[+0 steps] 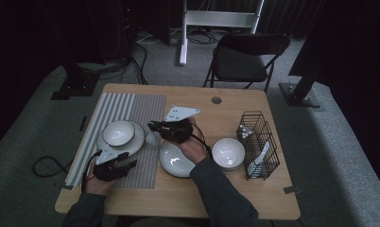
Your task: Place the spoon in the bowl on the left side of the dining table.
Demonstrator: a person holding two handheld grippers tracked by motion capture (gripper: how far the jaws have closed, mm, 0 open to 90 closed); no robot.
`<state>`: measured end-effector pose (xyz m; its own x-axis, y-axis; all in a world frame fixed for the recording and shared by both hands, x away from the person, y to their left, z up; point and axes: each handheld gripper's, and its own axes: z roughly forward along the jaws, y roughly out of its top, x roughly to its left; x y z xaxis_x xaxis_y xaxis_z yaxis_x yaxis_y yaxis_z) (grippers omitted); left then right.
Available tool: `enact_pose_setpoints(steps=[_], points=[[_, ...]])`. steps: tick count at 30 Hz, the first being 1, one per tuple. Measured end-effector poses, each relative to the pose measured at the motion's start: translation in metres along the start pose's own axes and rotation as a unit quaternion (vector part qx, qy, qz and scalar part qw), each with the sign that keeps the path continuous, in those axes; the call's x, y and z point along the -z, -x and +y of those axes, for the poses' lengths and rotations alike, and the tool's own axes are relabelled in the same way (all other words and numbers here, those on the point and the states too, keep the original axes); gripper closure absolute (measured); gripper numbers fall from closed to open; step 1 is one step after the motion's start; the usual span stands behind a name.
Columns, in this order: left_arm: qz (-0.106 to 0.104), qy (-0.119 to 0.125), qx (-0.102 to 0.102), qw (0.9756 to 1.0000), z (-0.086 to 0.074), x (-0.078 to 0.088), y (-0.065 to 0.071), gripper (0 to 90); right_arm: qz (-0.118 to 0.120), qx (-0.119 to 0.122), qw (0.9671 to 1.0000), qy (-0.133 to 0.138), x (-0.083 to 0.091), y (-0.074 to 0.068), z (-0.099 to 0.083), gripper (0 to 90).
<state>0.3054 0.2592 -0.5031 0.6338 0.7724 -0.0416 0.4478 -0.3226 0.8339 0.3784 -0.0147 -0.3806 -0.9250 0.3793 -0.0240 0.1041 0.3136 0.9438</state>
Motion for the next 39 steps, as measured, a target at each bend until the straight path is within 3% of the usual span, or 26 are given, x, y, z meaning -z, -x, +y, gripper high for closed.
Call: enact_pose_setpoints(steps=[22, 39], points=[[-0.016, 0.009, -0.006, 0.9998, -0.005, -0.005, 0.008, 48.4, 0.007, 0.015, 0.9999, 0.0, -0.022, -0.003, 0.014, 85.4], [-0.023, 0.011, -0.001, 0.9997, -0.012, -0.006, 0.008, 48.2, 0.015, 0.018, 0.9997, -0.006, -0.063, -0.002, 0.022, 85.4]])
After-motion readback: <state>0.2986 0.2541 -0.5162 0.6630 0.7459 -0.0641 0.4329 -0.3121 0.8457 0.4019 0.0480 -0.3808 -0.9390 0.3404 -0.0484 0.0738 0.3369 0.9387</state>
